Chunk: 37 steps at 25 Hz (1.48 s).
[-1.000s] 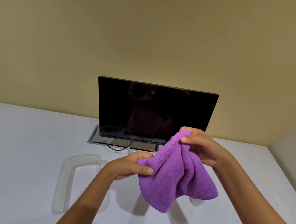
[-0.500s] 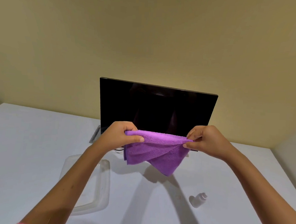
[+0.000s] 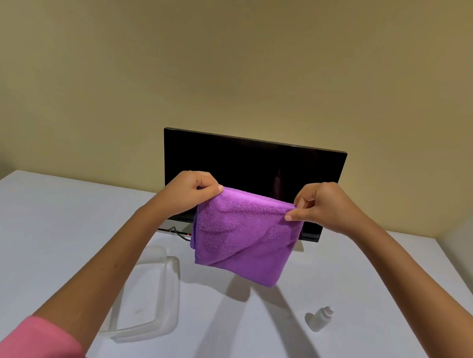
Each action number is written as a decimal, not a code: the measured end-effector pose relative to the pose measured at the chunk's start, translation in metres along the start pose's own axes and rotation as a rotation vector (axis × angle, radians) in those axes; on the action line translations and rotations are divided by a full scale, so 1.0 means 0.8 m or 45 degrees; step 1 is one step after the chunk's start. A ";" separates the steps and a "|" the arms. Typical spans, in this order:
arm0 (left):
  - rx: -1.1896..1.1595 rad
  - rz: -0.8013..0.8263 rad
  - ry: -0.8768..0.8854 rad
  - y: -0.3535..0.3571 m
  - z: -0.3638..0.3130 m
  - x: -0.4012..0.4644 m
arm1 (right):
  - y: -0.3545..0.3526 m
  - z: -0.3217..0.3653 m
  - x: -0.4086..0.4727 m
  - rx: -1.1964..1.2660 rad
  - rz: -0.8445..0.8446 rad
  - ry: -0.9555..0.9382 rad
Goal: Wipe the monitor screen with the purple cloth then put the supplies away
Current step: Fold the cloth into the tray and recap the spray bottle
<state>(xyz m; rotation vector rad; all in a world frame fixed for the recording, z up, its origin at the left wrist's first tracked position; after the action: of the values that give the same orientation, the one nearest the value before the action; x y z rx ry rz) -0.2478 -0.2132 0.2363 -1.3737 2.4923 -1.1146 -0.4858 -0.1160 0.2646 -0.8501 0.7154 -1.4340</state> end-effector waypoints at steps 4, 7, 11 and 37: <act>0.038 0.036 0.011 0.002 0.000 0.002 | -0.010 0.016 0.006 -0.150 -0.185 -0.072; 0.178 -0.033 0.034 0.005 0.000 0.004 | -0.005 0.029 0.008 -0.126 -0.171 -0.143; 0.171 -0.128 0.048 0.005 0.001 0.001 | -0.004 0.017 0.013 -0.056 -0.125 -0.041; -1.813 0.295 -0.930 0.157 0.055 -0.092 | 0.110 -0.024 -0.014 2.372 0.203 0.701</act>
<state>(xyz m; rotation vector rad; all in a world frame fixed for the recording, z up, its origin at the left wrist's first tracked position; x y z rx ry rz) -0.2745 -0.1397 0.1055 -1.1339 2.5238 1.2766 -0.4554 -0.1100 0.1792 1.0317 -0.3444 -1.4786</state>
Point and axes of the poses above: each hand's wrist, its own x-axis towards the middle knuckle, its own y-axis out of the palm, z = x × y, the point moved 7 cm from there along x, towards the middle knuckle, and after that the axes turned 3 degrees about y, right-handed, at the moved point
